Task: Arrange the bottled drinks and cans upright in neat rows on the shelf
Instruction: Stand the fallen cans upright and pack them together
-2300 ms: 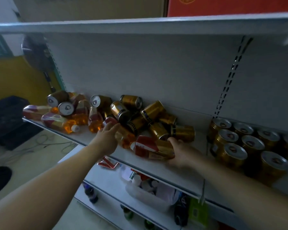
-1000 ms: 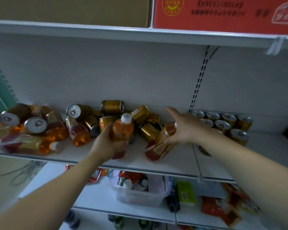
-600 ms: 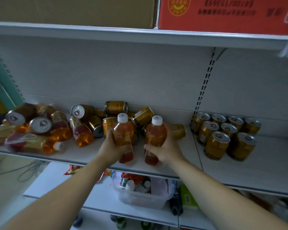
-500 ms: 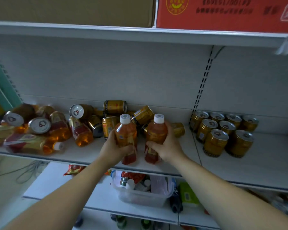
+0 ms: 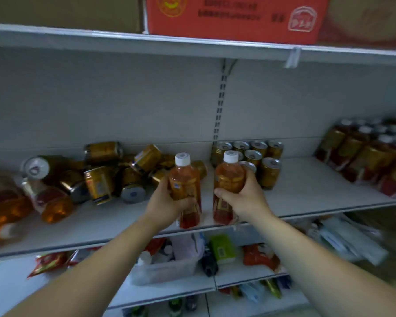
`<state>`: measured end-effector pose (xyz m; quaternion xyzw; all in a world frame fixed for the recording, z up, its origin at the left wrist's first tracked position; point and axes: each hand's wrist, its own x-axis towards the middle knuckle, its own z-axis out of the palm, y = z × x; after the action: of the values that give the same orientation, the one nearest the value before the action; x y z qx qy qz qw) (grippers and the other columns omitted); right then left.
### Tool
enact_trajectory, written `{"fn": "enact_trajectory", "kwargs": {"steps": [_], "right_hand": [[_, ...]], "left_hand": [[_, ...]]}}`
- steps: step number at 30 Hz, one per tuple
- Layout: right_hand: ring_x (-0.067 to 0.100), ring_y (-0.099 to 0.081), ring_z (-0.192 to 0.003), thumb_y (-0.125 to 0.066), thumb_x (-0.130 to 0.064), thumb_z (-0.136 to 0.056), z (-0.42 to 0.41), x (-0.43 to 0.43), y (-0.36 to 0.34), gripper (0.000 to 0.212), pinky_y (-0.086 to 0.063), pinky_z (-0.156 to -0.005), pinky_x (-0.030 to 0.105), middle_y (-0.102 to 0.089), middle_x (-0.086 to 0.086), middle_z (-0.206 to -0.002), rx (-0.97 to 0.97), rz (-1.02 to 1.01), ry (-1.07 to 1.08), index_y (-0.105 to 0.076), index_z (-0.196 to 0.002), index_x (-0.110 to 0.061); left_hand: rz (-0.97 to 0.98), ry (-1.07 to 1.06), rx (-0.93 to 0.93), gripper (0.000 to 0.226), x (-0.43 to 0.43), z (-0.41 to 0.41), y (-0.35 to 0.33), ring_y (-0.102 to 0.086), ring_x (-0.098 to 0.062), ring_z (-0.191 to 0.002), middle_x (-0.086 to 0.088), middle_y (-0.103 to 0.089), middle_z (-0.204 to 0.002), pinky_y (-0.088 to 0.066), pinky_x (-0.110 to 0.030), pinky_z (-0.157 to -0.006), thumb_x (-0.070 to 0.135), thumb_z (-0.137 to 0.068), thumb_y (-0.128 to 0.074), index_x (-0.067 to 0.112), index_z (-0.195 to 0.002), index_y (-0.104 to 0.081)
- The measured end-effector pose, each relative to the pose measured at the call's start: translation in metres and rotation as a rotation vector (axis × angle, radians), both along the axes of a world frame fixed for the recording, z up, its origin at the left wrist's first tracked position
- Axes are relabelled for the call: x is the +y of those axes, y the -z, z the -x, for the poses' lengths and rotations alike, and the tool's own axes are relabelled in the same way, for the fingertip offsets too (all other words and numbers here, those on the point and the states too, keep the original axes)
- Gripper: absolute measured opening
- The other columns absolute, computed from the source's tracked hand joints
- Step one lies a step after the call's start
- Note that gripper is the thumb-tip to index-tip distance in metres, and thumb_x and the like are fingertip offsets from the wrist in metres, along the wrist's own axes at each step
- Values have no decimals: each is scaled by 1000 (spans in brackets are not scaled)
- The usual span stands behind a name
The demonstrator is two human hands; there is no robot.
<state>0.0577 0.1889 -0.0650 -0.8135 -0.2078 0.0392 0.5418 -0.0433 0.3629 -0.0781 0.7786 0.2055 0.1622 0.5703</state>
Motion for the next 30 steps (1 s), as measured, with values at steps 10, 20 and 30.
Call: {"fn": "enact_trajectory", "kwargs": {"steps": [10, 20, 30], "right_hand": [[16, -57, -97, -85, -25, -70, -58, -186, -29, 66, -42, -80, 29, -56, -17, -98, -17, -66, 315, -44, -120, -35], [18, -54, -101, -84, -27, -68, -141, -376, -19, 68, -41, -82, 32, -55, -7, -111, -35, 18, 397, -44, -122, -35], [20, -49, -113, -86, -27, -65, -224, -406, -3, 70, -39, -95, 33, -49, -4, -116, -99, 95, 412, -52, -126, -25]], "left_hand": [[10, 304, -49, 65, -162, -93, -27, -59, -1, -89, 13, -63, -101, -43, -25, -81, 13, -68, -82, 27, -120, -46], [36, 300, -32, 61, -336, -197, -14, -58, -16, -99, 1, -59, -109, -43, -28, -83, 7, -72, -78, 17, -123, -46], [48, 217, -12, 63, -367, -276, 9, -57, -14, -93, 10, -54, -95, -45, -31, -82, -3, -74, -72, 21, -123, -40]]}}
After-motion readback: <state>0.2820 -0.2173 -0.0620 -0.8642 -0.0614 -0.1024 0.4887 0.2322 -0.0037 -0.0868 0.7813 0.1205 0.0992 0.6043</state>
